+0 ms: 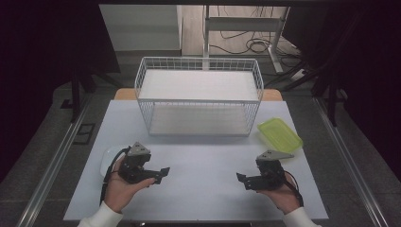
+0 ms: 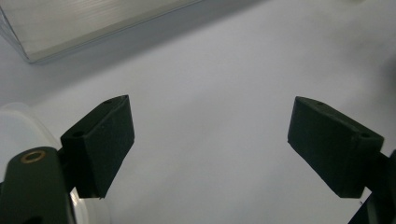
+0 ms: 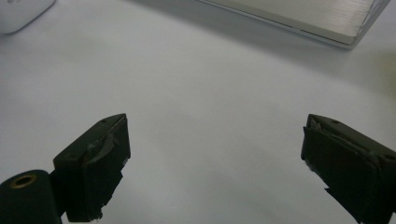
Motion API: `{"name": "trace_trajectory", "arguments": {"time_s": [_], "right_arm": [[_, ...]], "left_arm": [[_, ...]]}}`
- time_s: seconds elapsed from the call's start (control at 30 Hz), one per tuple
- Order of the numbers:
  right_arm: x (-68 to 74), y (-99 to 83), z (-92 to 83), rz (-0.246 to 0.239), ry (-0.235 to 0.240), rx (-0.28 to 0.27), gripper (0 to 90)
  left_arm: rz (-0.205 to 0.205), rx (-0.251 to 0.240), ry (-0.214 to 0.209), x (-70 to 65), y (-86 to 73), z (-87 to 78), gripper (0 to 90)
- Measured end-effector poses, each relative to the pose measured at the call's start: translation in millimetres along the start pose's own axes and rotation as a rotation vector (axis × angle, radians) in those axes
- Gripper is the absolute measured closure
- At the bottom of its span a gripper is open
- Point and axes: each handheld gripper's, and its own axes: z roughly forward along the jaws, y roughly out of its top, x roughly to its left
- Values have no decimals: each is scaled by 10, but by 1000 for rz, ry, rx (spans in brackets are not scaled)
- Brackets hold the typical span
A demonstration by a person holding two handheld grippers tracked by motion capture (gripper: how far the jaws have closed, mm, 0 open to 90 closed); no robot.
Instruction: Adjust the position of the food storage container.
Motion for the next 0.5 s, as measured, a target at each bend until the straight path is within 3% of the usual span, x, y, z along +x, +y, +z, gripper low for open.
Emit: {"name": "trace_trajectory", "arguments": {"time_s": [0.13, 0.33, 0.5], "right_arm": [[-2, 1, -11, -27, -13, 11, 87], [-13, 14, -49, -18, -28, 8, 113], [-16, 47, -15, -26, -8, 20, 145]], "left_arm": [[-3, 9, -6, 13, -10, 22, 144], [-2, 6, -19, 15, -21, 15, 151], [-5, 13, -29, 49, -61, -14, 175]]}}
